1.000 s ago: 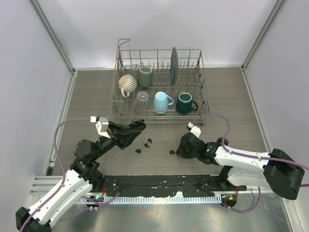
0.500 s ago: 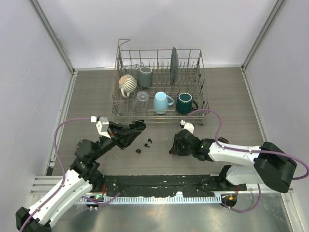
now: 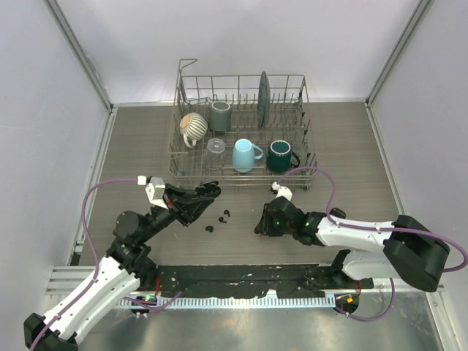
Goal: Insert the wireless bluetooth earbuds into the charging case
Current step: Pick up the earbud from the center of the board.
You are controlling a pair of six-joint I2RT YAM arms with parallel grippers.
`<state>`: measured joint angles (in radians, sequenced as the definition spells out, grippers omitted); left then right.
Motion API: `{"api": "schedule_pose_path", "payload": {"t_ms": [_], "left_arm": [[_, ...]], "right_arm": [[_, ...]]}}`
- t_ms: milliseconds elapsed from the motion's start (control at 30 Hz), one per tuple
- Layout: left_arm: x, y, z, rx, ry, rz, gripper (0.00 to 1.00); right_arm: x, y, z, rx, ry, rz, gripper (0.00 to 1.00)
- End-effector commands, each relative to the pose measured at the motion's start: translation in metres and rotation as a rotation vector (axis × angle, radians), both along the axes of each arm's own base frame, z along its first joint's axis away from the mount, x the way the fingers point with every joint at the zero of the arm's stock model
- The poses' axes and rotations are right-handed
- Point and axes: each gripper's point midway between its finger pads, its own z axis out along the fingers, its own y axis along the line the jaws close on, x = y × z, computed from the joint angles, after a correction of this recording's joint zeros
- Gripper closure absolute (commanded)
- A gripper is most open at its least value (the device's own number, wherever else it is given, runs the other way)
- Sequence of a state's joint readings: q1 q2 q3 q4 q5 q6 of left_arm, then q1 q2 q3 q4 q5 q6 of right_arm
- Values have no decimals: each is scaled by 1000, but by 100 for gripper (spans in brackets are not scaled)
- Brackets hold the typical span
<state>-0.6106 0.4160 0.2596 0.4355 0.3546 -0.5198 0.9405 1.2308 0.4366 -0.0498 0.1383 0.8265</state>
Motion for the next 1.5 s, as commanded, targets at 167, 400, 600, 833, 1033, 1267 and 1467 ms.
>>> {"api": "schedule_pose_path", "payload": {"t_ms": [167, 400, 600, 833, 1033, 1267, 1467], "left_arm": [[-2, 2, 19, -32, -39, 4, 100], [-3, 3, 19, -33, -38, 7, 100], [-2, 2, 22, -45, -43, 5, 100], [1, -1, 30, -89, -50, -3, 100], [6, -6, 40, -126, -66, -15, 100], [7, -16, 49, -134, -90, -61, 100], [4, -19, 51, -135, -109, -88, 100]], "right_arm": [[-10, 3, -2, 33, 24, 33, 84], [-11, 4, 11, 96, -7, 32, 93], [2, 16, 76, 280, -175, 32, 95], [18, 21, 172, 480, -422, 26, 96], [23, 27, 271, 668, -671, 63, 97], [21, 48, 348, 798, -828, 160, 99], [20, 67, 365, 838, -859, 229, 99]]}}
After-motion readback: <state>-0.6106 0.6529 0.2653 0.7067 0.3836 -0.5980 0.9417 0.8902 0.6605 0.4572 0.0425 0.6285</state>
